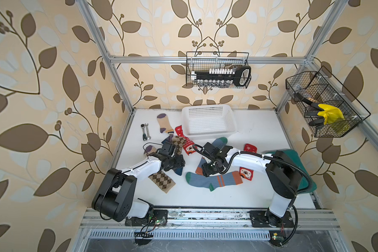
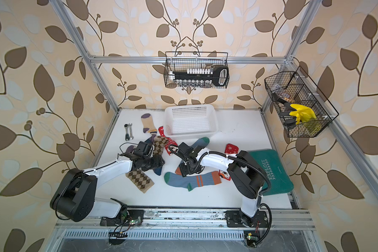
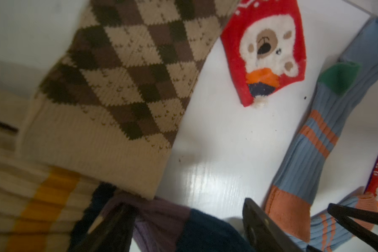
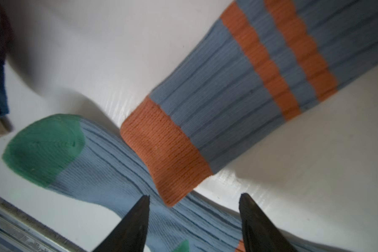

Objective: Place the socks together as a pair
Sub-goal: Move the sock to the center of the board, then pick up the sock at the center of the board.

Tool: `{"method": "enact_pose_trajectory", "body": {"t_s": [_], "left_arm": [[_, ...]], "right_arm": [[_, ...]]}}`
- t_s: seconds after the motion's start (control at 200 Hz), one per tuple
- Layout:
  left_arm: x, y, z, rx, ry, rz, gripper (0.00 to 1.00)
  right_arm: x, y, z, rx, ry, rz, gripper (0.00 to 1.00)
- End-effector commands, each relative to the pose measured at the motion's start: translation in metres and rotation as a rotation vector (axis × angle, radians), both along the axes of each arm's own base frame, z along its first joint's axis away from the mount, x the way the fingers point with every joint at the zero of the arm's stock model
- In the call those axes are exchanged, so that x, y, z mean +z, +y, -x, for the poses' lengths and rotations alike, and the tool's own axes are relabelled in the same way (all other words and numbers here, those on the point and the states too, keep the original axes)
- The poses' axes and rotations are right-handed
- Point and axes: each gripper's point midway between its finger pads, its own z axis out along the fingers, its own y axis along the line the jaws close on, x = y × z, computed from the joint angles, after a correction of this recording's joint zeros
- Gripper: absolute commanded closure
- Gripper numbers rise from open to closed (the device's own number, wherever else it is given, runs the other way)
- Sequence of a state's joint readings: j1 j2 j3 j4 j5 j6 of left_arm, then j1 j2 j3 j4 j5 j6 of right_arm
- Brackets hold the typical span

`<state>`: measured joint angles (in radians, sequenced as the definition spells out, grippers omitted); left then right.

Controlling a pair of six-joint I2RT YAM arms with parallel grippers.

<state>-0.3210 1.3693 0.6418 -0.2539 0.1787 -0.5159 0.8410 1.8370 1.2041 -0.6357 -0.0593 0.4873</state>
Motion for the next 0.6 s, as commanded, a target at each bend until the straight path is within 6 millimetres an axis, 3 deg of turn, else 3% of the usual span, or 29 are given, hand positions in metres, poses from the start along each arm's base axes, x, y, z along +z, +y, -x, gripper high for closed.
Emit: {"method": "enact_pose_trajectory", "body": {"t_s": [0.0, 0.08, 0.27, 0.375, 0.595], "left_arm": [[0.011, 0.021, -0.004, 0.065, -0.065, -0.005, 0.2], [0.026, 0.031, -0.007, 0.098, -0.114, 0.003, 0.2], [0.052, 0.032, -0.004, 0.111, -0.215, 0.043, 0.19], [0.054, 0.03, -0.003, 0.107, -0.217, 0.061, 0.18], [0.061, 0.02, -0.006, 0.082, -0.211, 0.104, 0.16]], "right_arm": [[-0.004, 0.012, -0.003, 0.009, 0.006, 0.004, 0.34], [-0.011, 0.01, -0.004, 0.011, 0.003, 0.032, 0.39], [-0.013, 0.001, -0.003, 0.011, -0.022, 0.063, 0.79], [0.009, -0.008, -0.003, 0.003, -0.074, 0.047, 0.91], [0.076, -0.023, -0.006, 0.015, -0.205, 0.019, 1.0]]}}
